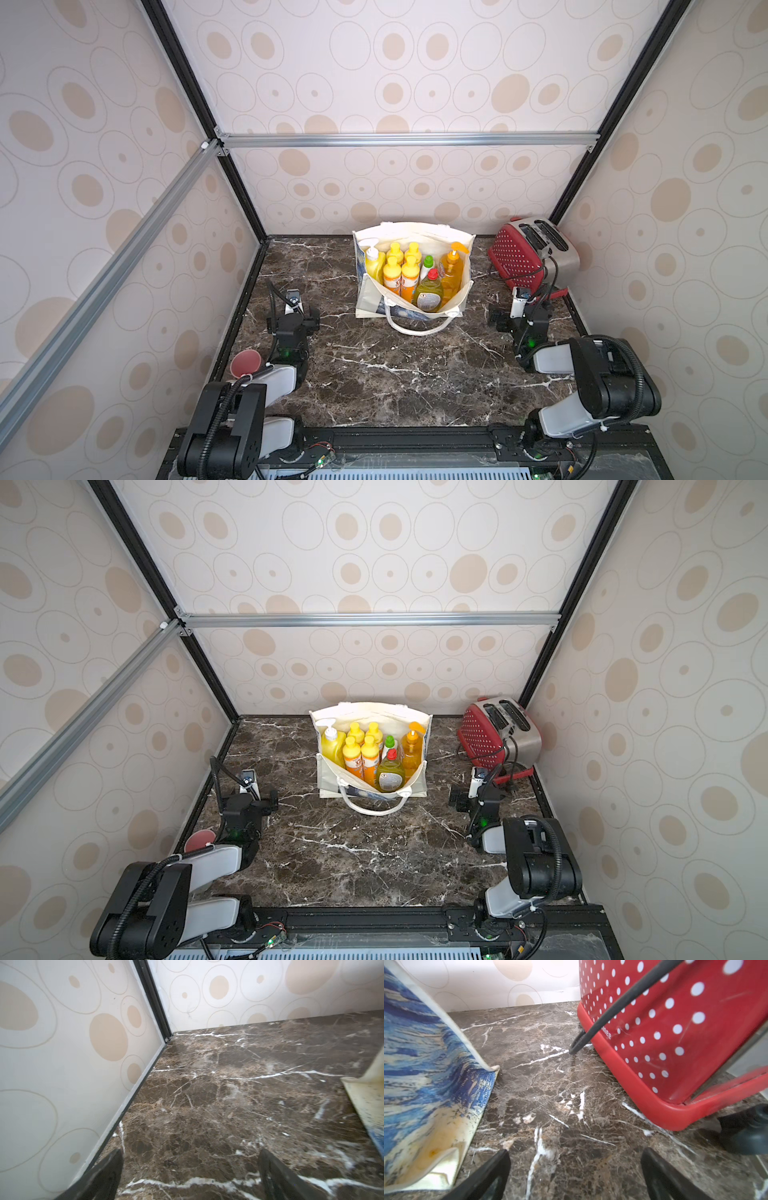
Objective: Pack dish soap into the shopping bag
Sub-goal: Reset both arms
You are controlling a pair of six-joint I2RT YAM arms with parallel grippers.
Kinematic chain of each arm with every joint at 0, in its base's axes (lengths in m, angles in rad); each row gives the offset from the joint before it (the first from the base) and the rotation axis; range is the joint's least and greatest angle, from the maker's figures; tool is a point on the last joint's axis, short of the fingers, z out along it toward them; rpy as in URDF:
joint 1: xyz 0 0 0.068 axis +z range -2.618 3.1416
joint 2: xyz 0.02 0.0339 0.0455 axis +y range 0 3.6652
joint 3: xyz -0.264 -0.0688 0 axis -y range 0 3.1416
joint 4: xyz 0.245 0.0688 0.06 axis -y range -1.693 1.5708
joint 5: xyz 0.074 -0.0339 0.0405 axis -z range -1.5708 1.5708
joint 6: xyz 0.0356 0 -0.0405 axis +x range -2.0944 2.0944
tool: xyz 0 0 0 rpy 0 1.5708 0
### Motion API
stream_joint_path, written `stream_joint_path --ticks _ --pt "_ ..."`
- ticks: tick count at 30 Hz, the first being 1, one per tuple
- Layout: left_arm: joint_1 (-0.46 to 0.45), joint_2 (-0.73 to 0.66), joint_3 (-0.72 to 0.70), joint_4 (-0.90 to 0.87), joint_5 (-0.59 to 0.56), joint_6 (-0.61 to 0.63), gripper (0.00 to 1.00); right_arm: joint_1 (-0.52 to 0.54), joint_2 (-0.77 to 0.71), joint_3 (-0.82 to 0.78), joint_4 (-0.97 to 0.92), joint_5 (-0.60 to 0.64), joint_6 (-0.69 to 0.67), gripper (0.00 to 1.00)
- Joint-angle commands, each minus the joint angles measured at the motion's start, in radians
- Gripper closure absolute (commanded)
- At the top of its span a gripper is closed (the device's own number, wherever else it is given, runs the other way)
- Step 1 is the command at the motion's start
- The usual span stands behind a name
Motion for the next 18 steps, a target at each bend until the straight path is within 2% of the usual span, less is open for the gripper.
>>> stream_joint_path --ticks 1,2,5,7,9,12,18 --pt "0.007 0.067 0.022 0.133 0.058 -0.016 0.01 -0.002 -0.013 0.006 0.047 -0.014 -0.016 0.00" --pt "0.010 0.112 0.027 0.178 0.030 -0.034 0.01 -0.001 -0.017 0.007 0.039 -0.013 -0.015 0.00" --pt "0.044 0.216 0.084 0.159 0.106 -0.048 0.01 -0.001 -0.015 0.007 0.042 -0.015 -0.016 0.00" --pt "0.049 0.307 0.093 0.252 0.095 -0.056 0.01 -0.002 -0.017 0.007 0.039 -0.015 -0.016 0.00" --pt "0.050 0.268 0.107 0.155 0.100 -0.058 0.01 -0.001 -0.017 0.001 0.049 -0.017 -0.017 0.00" --pt "0.051 0.289 0.173 0.067 0.134 -0.048 0.01 -0.002 -0.015 0.006 0.044 -0.018 -0.017 0.00" --pt "0.056 0.285 0.178 0.049 0.116 -0.062 0.01 -0.002 -0.014 0.018 0.020 -0.016 -0.017 0.00"
